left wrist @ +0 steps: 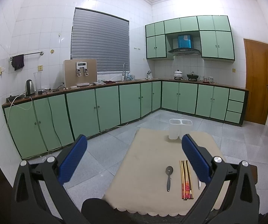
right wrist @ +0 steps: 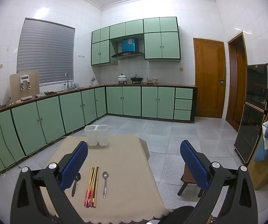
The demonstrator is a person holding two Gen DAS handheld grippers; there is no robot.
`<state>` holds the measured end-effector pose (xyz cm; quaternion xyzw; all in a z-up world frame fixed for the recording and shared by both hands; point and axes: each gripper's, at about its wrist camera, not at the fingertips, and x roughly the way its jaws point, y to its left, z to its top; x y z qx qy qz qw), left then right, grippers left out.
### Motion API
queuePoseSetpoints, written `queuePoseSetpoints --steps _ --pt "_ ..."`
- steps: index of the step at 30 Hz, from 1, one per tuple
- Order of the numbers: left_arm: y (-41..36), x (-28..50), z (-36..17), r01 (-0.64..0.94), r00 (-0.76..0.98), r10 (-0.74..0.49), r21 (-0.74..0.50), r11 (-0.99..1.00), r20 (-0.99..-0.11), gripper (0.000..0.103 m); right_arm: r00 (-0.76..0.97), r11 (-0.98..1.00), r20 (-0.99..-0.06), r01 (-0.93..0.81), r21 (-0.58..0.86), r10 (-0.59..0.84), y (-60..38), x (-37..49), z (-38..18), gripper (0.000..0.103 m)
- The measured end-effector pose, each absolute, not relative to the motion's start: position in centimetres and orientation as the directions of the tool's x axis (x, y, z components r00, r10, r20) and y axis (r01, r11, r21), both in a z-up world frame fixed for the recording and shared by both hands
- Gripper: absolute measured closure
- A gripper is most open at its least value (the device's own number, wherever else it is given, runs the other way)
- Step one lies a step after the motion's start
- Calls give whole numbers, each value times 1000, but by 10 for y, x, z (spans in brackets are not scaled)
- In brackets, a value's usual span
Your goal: Organize utensils
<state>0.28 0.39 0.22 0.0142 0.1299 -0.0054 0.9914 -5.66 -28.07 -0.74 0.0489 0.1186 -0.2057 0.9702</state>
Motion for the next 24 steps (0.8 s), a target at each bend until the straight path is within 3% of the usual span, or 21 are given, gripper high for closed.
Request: queuePoseSetpoints --steps 24 --pt "0 4 -4 14 966 -4 36 999 -258 5 889 915 -255 402 42 -379 -280 -57 -7 6"
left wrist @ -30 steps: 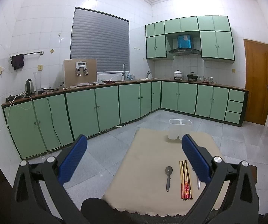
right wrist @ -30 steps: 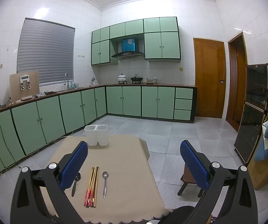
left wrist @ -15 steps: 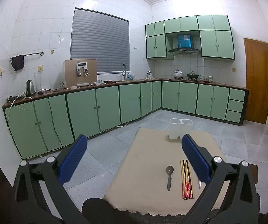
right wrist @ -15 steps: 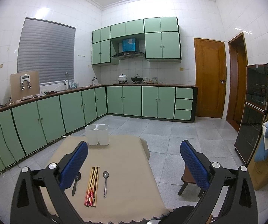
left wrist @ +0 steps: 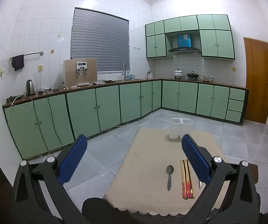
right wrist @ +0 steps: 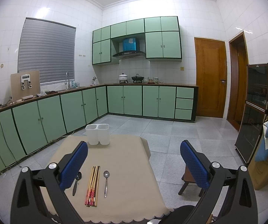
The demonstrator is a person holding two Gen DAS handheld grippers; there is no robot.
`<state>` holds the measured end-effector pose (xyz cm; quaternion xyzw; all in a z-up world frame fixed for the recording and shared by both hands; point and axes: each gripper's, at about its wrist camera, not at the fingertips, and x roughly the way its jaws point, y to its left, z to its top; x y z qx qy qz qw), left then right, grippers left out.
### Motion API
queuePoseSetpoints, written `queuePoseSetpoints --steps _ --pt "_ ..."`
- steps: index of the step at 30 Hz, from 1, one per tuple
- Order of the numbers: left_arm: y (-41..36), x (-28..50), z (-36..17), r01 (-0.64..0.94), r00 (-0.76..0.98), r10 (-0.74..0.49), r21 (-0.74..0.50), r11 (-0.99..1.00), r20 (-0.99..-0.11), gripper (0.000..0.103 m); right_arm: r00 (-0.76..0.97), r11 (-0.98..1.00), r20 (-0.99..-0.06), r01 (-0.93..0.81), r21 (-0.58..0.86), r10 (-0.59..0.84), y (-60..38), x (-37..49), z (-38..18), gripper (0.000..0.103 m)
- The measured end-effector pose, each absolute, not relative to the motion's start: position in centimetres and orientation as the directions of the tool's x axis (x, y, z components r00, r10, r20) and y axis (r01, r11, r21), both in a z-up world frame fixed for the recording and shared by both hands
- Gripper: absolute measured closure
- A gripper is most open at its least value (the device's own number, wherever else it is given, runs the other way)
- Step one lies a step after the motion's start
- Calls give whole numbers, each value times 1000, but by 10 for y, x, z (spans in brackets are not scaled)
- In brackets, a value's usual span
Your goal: Organize utensils
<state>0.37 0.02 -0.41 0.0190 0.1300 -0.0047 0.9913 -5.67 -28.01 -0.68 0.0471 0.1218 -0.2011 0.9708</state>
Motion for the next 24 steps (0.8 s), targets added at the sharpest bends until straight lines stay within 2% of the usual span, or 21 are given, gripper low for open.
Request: queuePoseSetpoints --steps 24 --pt "2 5 -6 12 966 -2 39 999 -258 5 890 916 -258 399 45 -375 -281 -57 -7 6"
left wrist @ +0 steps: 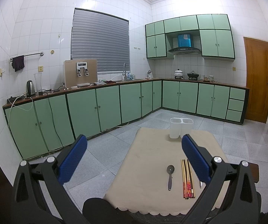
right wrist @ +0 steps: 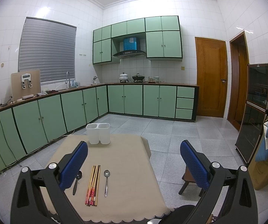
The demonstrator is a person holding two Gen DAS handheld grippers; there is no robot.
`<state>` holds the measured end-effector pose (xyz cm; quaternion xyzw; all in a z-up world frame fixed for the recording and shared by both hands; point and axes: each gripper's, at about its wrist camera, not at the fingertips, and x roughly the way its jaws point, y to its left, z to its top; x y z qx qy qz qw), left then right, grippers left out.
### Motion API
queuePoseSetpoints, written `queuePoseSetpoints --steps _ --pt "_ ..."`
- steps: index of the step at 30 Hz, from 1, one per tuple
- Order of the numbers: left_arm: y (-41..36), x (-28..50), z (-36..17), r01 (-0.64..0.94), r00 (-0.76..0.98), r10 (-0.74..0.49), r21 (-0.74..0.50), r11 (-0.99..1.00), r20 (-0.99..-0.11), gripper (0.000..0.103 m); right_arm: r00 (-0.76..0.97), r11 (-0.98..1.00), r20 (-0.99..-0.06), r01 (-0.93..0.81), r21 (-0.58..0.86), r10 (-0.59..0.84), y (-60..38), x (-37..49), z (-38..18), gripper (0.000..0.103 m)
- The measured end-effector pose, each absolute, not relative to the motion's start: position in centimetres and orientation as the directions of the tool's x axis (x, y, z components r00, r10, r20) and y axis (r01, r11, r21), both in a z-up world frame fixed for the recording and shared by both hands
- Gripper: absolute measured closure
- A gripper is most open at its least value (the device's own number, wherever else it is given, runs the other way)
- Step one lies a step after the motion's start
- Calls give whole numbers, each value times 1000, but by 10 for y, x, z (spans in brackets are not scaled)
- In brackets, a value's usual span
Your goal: Organize utensils
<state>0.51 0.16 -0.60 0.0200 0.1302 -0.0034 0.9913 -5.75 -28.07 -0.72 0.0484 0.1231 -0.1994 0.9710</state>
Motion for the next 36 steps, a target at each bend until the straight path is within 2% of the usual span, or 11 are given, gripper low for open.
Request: queuePoseSetpoints --steps 11,17,21,23,25,28,30,32,33,36 --pt "1 11 -14 37 957 -24 39 999 -288 5 892 920 -267 388 43 -364 -281 -56 -8 6" --pt "-2 36 -40 80 922 -62 33 996 -383 5 890 934 -331 352 63 -313 -288 -36 -27 6" --pt "-7 69 -79 156 843 -139 -11 988 -519 5 871 951 -426 300 70 -244 -292 -6 -60 6" --pt "-14 80 -99 159 824 -126 12 987 -552 5 846 960 -497 268 81 -194 -295 16 -84 15" --pt "-18 98 -123 178 783 -144 -4 984 -605 5 813 967 -562 240 85 -152 -295 36 -107 29" --pt "-23 127 -162 208 700 -184 -50 977 -690 5 766 976 -637 196 100 -88 -295 67 -144 42" --pt "-29 145 -187 243 658 -211 -62 968 -723 11 732 979 -680 170 116 -47 -294 86 -170 47" --pt "-34 160 -205 268 608 -238 -87 960 -757 33 698 980 -716 153 129 -15 -294 105 -195 50" --pt "-38 170 -217 292 575 -276 -122 949 -770 33 681 979 -733 145 144 6 -293 113 -208 51" --pt "-52 187 -244 324 552 -281 -109 940 -785 33 644 978 -764 132 160 38 -290 134 -239 51"
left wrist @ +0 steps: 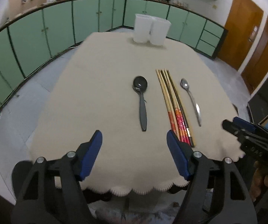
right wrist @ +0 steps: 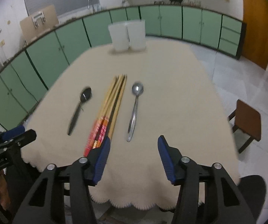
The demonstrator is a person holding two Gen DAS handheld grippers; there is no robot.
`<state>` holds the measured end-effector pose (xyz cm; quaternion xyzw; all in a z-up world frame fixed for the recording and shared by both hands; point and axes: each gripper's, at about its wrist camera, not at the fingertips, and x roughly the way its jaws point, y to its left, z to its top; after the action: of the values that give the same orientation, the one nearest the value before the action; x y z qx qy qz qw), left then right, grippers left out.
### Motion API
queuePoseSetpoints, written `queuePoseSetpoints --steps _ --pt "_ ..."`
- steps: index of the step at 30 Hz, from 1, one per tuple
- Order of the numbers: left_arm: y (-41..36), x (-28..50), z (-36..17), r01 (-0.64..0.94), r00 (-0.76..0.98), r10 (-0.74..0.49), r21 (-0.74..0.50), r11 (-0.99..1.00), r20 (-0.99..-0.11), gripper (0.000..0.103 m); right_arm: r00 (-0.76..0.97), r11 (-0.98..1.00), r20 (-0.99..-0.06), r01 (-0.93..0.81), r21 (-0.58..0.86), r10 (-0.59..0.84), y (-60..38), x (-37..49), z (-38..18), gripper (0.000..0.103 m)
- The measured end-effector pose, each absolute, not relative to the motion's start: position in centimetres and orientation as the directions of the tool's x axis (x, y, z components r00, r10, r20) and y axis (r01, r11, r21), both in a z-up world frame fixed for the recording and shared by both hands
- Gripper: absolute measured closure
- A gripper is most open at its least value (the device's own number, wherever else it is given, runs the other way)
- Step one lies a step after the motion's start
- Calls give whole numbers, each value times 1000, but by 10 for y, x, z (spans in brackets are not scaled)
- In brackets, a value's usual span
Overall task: Organize utensils
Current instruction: 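Grasp the black spoon handle with the left tool while the right tool grasps the silver spoon, then carry the black spoon with the left tool while the right tool carries the silver spoon into the white holder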
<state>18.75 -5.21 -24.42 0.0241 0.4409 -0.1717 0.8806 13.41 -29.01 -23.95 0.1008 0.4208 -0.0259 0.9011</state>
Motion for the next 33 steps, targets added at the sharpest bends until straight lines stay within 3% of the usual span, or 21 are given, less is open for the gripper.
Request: queuePoseSetpoints --steps 7,15,19,21,23,25,33 --pt "-76 220 -289 331 508 -243 -73 941 -826 30 596 977 -799 112 183 81 -290 159 -275 65" --pt "-90 236 -300 355 528 -213 -15 935 -822 29 613 985 -788 87 147 63 -287 168 -283 76" --pt "-88 224 -298 363 547 -230 -19 931 -805 53 619 984 -782 87 157 70 -290 172 -283 89" --pt "-87 224 -297 363 543 -239 -32 931 -805 64 621 984 -781 86 157 70 -291 172 -283 91" --pt "-86 226 -296 364 537 -250 -46 930 -806 84 621 983 -780 84 161 75 -293 173 -283 91" --pt "-85 229 -296 357 526 -259 -66 932 -810 91 621 983 -780 83 164 78 -293 174 -281 92" --pt "-83 229 -262 370 551 -278 -69 927 -787 91 655 982 -752 84 170 74 -299 174 -247 93"
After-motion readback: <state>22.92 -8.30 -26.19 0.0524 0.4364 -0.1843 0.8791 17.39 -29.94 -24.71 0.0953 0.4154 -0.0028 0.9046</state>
